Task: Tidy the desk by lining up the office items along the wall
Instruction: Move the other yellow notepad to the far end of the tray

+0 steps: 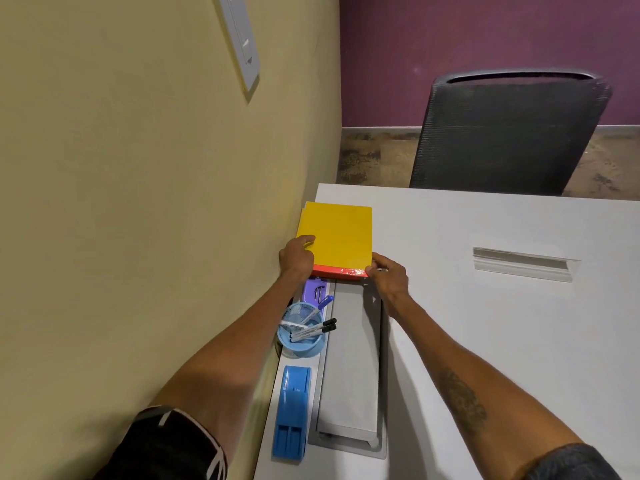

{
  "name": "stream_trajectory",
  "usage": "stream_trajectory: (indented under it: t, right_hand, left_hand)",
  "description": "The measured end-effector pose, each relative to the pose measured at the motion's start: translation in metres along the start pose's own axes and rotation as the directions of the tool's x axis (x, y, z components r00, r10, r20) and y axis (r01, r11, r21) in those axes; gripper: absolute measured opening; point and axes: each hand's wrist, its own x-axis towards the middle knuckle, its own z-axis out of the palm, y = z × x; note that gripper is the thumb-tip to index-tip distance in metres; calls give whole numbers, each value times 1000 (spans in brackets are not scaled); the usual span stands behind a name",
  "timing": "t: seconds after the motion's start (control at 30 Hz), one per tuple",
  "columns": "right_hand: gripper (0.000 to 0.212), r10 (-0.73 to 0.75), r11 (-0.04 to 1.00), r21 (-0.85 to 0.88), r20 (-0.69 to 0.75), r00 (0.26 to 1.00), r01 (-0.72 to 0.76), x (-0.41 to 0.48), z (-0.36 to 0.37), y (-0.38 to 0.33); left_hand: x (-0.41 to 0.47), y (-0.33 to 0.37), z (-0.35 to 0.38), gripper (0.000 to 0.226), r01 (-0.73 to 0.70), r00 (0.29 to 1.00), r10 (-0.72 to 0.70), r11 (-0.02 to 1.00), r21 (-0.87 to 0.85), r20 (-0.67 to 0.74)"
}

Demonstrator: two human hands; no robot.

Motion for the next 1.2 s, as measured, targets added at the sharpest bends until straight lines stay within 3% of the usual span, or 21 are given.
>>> stream_trajectory:
  t: [0.13,0.23,0.3,0.43,0.53,0.63,0.73,0.83,1.03,1.2]
  right_hand:
    - [41,3,1000,-27,-6,1000,-3,8,7,5]
    - [39,-6,999,-51,-5,1000,6,14,12,12]
    - [38,-4,998,-65,-3,1000,4,16,16,14]
    - [35,4,997,-80,-9,1000,-4,18,20,20]
    - [33,16,997,-74,5,1000,-15,21,22,23]
    - [31,104,994,37,33,994,-105,24,23,23]
    - [31,179,974,132,41,983,-183,26,24,21]
    - [31,202,961,188,19,979,-202,28,25,22]
    - [29,230,949,218,8,973,-226,29,25,22]
    - [29,215,961,172,19,977,-215,29,26,19]
  left_hand:
    - [2,7,3,37,57,997,-61,995,85,57]
    - [6,14,5,61,183,979,-193,974,137,67]
    - [8,19,7,73,304,950,-308,950,76,44]
    - [13,29,10,85,411,912,-410,911,-29,32]
    - [18,28,9,94,462,886,-459,869,-175,63]
    - [34,13,14,107,472,881,-453,829,-299,134]
    - [100,-54,52,123,438,898,-426,852,-286,106]
    - [106,-70,62,136,454,890,-436,835,-310,129]
    - [36,-7,18,100,431,901,-413,821,-375,133]
    - [11,20,6,59,349,937,-340,911,-219,80]
